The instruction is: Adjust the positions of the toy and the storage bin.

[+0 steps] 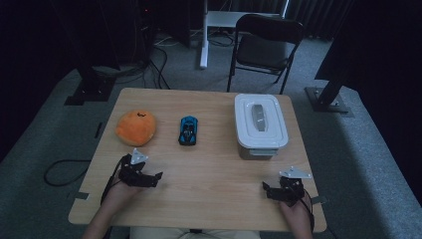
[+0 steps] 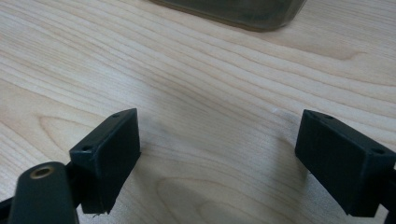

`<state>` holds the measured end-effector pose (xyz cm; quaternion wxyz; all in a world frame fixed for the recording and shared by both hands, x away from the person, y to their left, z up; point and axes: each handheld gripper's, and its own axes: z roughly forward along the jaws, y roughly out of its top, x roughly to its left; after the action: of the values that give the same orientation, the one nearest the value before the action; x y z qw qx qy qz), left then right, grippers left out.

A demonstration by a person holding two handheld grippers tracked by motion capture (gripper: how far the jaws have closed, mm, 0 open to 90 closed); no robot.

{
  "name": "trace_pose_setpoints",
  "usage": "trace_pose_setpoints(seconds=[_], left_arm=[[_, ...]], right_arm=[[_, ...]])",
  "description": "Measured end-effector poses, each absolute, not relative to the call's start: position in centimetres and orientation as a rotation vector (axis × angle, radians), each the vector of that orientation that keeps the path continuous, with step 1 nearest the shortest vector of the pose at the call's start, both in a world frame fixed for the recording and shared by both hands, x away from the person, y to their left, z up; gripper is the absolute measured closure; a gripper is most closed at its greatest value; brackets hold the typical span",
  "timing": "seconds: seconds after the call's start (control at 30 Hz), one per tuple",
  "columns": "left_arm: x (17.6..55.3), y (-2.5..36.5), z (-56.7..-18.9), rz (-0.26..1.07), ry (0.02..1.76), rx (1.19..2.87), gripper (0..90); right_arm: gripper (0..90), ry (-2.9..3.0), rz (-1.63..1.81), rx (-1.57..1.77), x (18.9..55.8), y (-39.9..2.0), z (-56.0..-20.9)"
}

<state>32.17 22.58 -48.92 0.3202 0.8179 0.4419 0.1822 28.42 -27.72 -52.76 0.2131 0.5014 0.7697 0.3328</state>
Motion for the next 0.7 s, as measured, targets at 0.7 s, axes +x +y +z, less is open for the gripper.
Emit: trace_pose_setpoints(seconds=[0.7], left_arm=[[36.6,18.8,-47.2,0.439,1.149,2.155,6.2]], right_arm=[[13.1,2.134,0.923,1.395,28.4,-27.7,-52.8]])
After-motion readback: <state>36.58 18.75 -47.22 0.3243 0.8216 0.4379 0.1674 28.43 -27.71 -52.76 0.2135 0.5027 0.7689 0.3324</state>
